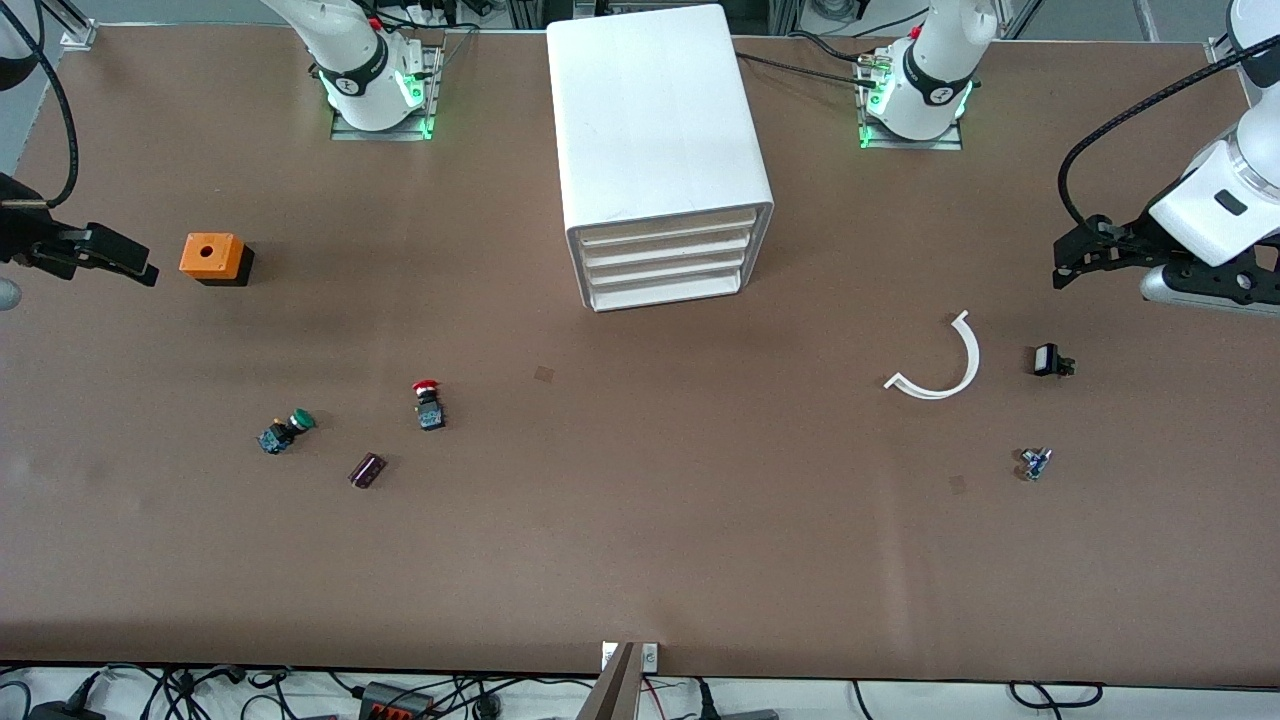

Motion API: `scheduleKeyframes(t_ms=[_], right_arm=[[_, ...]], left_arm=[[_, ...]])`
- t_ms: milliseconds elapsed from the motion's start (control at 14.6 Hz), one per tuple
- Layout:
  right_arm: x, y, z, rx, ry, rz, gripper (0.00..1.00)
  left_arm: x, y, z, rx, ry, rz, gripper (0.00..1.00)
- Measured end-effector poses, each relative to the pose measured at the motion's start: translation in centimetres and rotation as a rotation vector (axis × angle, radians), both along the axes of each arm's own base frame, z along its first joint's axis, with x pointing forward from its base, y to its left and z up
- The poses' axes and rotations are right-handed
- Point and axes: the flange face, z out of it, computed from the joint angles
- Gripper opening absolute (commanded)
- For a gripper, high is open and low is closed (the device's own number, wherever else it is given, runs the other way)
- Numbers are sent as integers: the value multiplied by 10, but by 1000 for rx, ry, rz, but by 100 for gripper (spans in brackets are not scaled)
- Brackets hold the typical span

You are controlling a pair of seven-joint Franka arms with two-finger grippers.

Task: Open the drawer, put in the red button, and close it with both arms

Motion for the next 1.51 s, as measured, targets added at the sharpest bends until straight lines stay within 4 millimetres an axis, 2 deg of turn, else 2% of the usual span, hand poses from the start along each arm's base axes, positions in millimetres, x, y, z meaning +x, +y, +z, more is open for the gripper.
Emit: scheduleKeyframes(t_ms=[480, 824, 892, 1029, 1167, 1235, 1304, 1510], right_arm=[[1, 1, -1, 0, -3, 2, 100], [7, 4, -16, -1, 23, 8, 100], [9, 7, -20, -2, 29, 13, 100], [15, 20, -31, -3, 40, 34, 100], [27, 44, -49, -7, 37, 75, 100], [33, 59, -61, -8, 37, 98, 100], [41, 75, -75, -7, 36, 118, 100], [63, 113, -127, 10, 31, 159, 100]], left_arm=[[0, 0, 0, 0, 0, 0, 100], [-3, 0, -5, 1, 40, 42, 100], [-4, 0, -15, 4, 75, 45, 100], [0, -1, -46, 10, 183, 47, 100], [4, -6, -75, 16, 283, 39, 100], [6, -13, -86, 16, 318, 26, 100], [4, -29, -95, 7, 357, -1, 100], [-7, -115, -122, -129, 466, -108, 100]])
